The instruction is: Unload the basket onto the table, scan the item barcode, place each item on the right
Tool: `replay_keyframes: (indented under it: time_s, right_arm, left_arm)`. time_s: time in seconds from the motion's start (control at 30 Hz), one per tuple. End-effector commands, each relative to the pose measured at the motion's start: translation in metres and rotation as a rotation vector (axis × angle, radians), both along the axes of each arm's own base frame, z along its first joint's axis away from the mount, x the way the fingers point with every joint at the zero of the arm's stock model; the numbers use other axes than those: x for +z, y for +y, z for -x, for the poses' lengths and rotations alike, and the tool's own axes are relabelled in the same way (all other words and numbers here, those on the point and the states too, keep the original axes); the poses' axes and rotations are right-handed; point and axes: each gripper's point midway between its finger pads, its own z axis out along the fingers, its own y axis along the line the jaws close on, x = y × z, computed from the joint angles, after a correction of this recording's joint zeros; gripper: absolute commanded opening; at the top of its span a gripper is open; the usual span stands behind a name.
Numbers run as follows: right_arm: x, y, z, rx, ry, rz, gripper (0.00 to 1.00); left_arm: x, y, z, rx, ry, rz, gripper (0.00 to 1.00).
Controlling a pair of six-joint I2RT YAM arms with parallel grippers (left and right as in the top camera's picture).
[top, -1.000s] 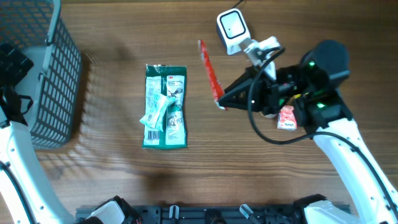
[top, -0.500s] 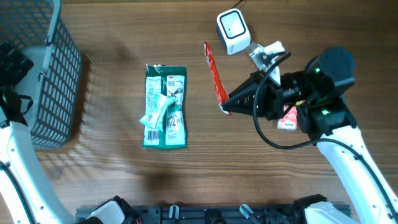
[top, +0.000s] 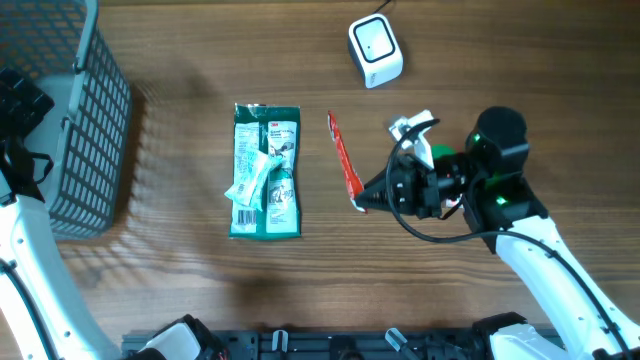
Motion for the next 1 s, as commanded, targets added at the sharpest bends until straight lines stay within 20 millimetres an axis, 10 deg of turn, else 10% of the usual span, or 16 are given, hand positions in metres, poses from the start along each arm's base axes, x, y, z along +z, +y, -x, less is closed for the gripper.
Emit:
replay_keyframes:
  time_s: [0.0, 0.33, 0.7, 0.97]
  right_arm:
    - [-0.015, 0.000, 0.000, -0.027, 0.010, 0.010, 0.04]
    - [-0.028, 0.026, 0.006, -0.053, 0.003, 0.051, 0.04]
    - [-0.102, 0.026, -0.079, -0.637, -0.139, 0.441, 0.04]
    - [-0.014, 0.007, -0.122, -0.642, -0.320, 0.798, 0.04]
  left_arm:
    - [0.004, 0.001, 0.000, -0.010, 0.000, -0.015, 1.00]
    - [0.004, 0.001, 0.000, -0.010, 0.000, -0.015, 1.00]
    - [0.004, 0.001, 0.000, -0.011, 0.000, -0.014, 1.00]
    - [0.004, 0.001, 0.000, -0.011, 0.000, -0.014, 1.00]
